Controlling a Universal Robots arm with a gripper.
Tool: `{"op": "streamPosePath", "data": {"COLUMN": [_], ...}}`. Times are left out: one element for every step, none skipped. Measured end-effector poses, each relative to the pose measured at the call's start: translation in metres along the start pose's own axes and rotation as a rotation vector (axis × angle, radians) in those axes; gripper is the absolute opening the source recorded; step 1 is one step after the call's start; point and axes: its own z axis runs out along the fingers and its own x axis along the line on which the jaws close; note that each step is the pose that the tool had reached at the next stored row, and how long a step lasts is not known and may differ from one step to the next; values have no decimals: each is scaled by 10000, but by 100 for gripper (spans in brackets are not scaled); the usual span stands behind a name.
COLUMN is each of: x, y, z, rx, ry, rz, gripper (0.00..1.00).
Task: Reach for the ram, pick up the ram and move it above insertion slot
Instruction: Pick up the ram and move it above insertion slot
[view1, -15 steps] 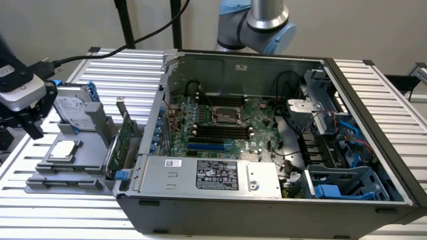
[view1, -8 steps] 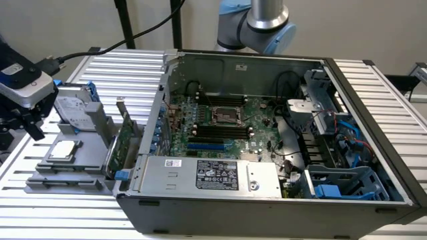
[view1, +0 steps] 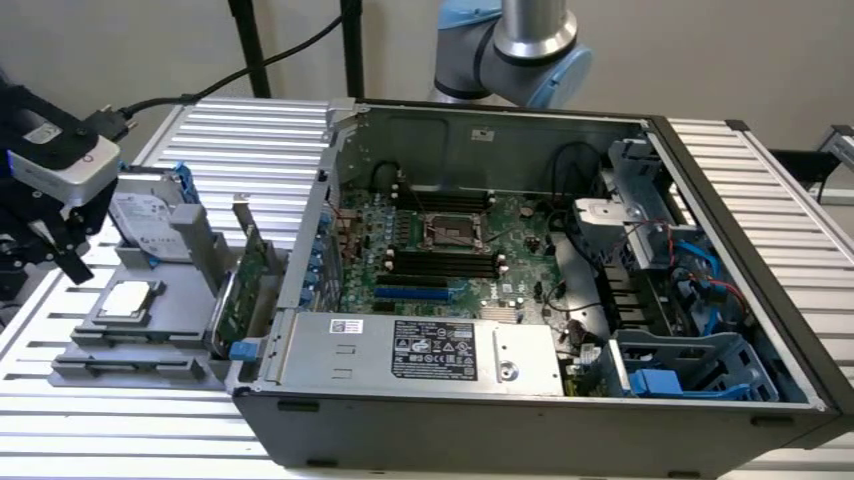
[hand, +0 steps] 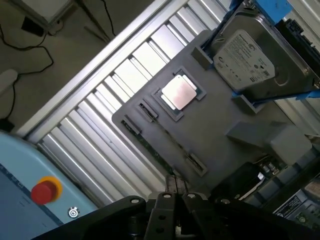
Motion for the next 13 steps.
{"op": "streamPosePath", "data": {"x": [0,0,0,0,0,0,0,0,0,0,0,1,1], "y": [0,0,0,0,0,0,-1,-1,-1,-1,-1,-1,-1], "z": [4,8,12,16,20,24,29,33,38,42,46,50,54], "rx": [9,18,27,36,46,54,64,73,82,89,96,103,109], "ry": [-4,-6,-10,-14,-17,-20,-25,-28,-30,-32,-34,-35,-36], "rz": [-180,-361,-540,-721,-911,-1087,-1266,-1457,-1643,-1822,-2003,-2182,-2362], "gripper": [11,11,11,11,11,11,11,11,11,11,11,11,11]}}
